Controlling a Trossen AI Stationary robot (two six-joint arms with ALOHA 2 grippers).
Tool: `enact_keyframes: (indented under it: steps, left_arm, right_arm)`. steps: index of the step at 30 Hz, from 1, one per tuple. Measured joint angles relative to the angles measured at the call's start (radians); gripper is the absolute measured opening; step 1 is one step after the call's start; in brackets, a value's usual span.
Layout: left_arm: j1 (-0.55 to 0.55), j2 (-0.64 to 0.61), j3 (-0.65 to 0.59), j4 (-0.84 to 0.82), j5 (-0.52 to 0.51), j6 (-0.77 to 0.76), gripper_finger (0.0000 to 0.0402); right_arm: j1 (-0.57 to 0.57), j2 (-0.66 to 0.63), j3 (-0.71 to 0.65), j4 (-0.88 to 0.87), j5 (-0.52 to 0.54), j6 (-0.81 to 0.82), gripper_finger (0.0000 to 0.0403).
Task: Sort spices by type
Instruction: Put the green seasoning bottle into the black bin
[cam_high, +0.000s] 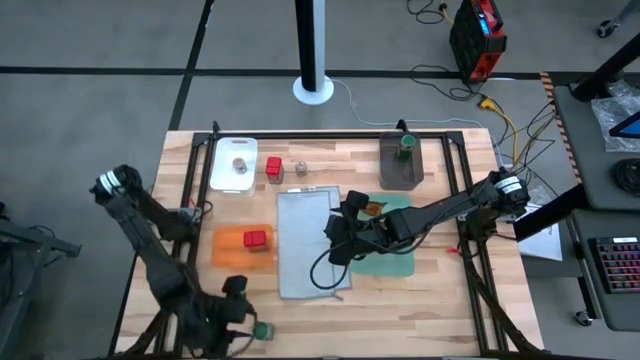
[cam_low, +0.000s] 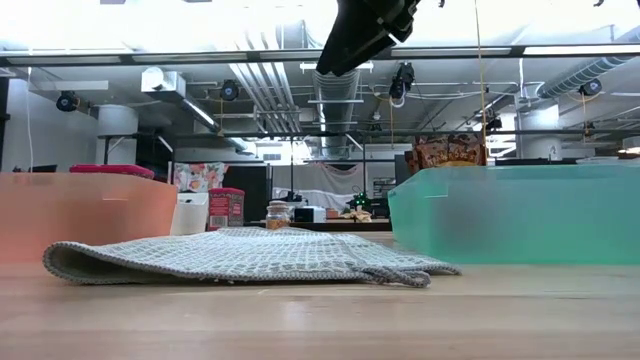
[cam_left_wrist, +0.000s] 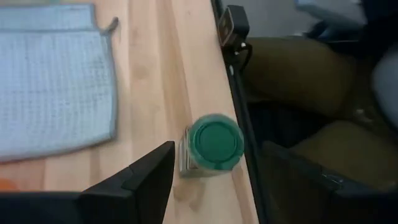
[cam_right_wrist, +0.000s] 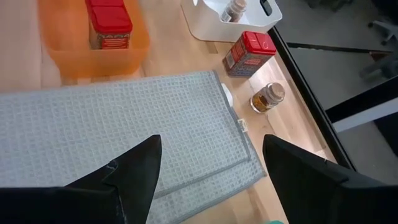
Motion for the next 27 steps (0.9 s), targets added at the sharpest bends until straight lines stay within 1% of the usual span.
enact_keyframes:
  steps: [2,6,10,16,22,24,27]
  left_arm:
    - [-0.010,0.042,0.069,-0.070,-0.027,0.009,0.0218]
    - [-0.023,0.115,0.220,-0.266,-0.111,0.042,0.0206]
    - [-0.022,0.192,0.330,-0.377,-0.134,0.036,0.0200]
    - [-0.023,0.288,0.408,-0.387,-0.133,0.020,0.0199]
    - [-0.027,0.323,0.475,-0.410,-0.086,0.009,0.0201]
    - [-0.029,0.327,0.483,-0.418,-0.080,0.009,0.0208]
    - [-0.029,0.327,0.485,-0.425,-0.053,-0.001,0.0231]
  right_arm:
    - [0.000,0.000,0.000,0.000,0.000,-0.001,0.0271]
    - [0.000,0.000,0.000,0.005,0.000,-0.002,0.0264]
    - [0.004,0.000,0.000,0.005,0.000,0.000,0.0255]
    - [0.021,0.000,-0.001,0.005,-0.002,0.008,0.0249]
    - [0.040,0.000,-0.001,0.005,-0.005,0.017,0.0255]
    - [0.045,0.000,-0.001,0.005,-0.004,0.019,0.0257]
    - [0.047,0.000,-0.001,0.005,-0.005,0.038,0.0262]
